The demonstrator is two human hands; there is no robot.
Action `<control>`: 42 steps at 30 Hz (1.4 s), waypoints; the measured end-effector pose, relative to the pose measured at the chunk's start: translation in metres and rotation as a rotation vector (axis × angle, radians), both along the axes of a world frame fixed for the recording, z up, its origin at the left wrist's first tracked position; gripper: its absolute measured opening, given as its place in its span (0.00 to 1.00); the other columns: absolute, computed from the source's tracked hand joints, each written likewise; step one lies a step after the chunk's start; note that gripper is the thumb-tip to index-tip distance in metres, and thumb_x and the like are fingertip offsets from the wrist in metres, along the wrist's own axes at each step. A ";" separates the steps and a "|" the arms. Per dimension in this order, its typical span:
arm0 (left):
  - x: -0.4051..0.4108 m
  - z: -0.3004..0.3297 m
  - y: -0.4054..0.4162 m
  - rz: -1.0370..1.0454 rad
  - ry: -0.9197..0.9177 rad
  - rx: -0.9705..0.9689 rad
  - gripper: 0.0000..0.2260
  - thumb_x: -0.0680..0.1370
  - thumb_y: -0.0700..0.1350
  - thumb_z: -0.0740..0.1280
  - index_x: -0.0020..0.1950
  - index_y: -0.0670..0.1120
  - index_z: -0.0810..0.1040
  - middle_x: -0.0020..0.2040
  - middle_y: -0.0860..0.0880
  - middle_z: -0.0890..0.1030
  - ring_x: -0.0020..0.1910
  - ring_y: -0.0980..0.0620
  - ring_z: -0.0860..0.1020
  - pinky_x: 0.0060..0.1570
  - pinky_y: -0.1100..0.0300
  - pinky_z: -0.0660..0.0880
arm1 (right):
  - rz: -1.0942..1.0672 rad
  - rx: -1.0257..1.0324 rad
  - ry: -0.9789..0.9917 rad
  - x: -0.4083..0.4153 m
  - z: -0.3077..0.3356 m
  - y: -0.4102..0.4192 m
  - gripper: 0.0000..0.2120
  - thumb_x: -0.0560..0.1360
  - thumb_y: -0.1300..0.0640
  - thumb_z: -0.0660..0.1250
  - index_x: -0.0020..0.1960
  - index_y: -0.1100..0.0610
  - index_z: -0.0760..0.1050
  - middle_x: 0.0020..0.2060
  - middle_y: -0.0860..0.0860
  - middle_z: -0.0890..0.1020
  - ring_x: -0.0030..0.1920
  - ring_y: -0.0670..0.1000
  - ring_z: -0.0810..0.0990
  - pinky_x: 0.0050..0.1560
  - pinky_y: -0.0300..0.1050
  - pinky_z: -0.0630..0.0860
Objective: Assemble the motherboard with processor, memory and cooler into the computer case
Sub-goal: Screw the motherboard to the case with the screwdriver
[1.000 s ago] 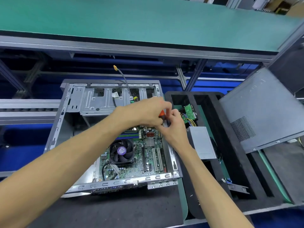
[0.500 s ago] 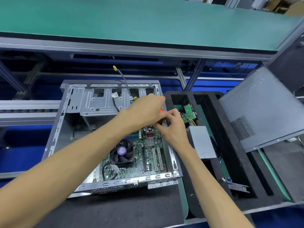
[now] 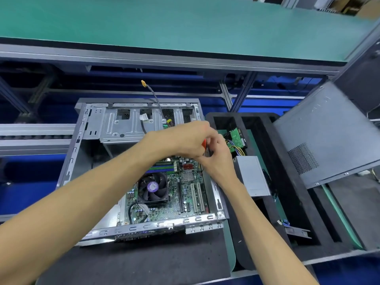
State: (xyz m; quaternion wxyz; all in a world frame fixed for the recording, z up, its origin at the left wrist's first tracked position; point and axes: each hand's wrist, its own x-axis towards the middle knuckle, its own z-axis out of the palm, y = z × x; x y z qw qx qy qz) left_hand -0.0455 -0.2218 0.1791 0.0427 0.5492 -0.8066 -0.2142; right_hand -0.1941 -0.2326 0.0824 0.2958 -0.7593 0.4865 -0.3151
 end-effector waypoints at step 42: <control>0.075 -0.010 0.040 0.359 0.354 -0.084 0.07 0.83 0.49 0.59 0.55 0.53 0.77 0.43 0.53 0.82 0.43 0.52 0.82 0.50 0.49 0.79 | -0.076 -0.104 0.074 0.008 0.023 0.014 0.25 0.71 0.30 0.67 0.39 0.54 0.78 0.42 0.48 0.72 0.41 0.46 0.73 0.40 0.43 0.73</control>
